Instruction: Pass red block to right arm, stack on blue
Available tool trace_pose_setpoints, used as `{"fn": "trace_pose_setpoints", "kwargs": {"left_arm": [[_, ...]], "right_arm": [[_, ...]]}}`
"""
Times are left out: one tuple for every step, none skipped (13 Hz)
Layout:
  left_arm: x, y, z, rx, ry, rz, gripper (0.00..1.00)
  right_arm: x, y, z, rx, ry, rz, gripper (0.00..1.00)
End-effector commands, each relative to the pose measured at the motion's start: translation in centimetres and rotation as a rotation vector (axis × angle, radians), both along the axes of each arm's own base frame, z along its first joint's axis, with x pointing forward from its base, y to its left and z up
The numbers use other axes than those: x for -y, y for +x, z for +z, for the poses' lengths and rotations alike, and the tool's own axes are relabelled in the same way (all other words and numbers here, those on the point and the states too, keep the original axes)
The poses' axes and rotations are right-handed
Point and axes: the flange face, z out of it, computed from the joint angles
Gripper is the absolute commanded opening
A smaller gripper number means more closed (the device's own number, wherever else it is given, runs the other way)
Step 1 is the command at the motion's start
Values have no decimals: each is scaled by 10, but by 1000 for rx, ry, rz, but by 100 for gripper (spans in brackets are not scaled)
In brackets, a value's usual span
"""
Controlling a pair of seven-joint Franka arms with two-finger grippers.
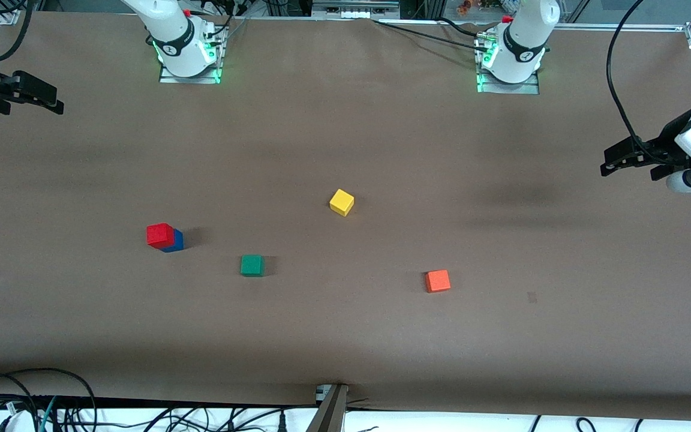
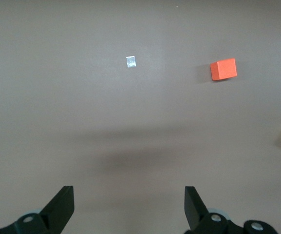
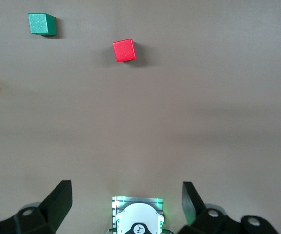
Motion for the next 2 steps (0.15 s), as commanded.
{"fn": "trace_pose_setpoints", "kwargs": {"left_arm": [[0, 0, 6, -2, 8, -17, 100], [-1, 0, 6, -2, 8, -14, 100]], "right_arm": [[-2, 0, 4, -2, -13, -4, 100], [-2, 0, 4, -1, -14, -4, 100]]}}
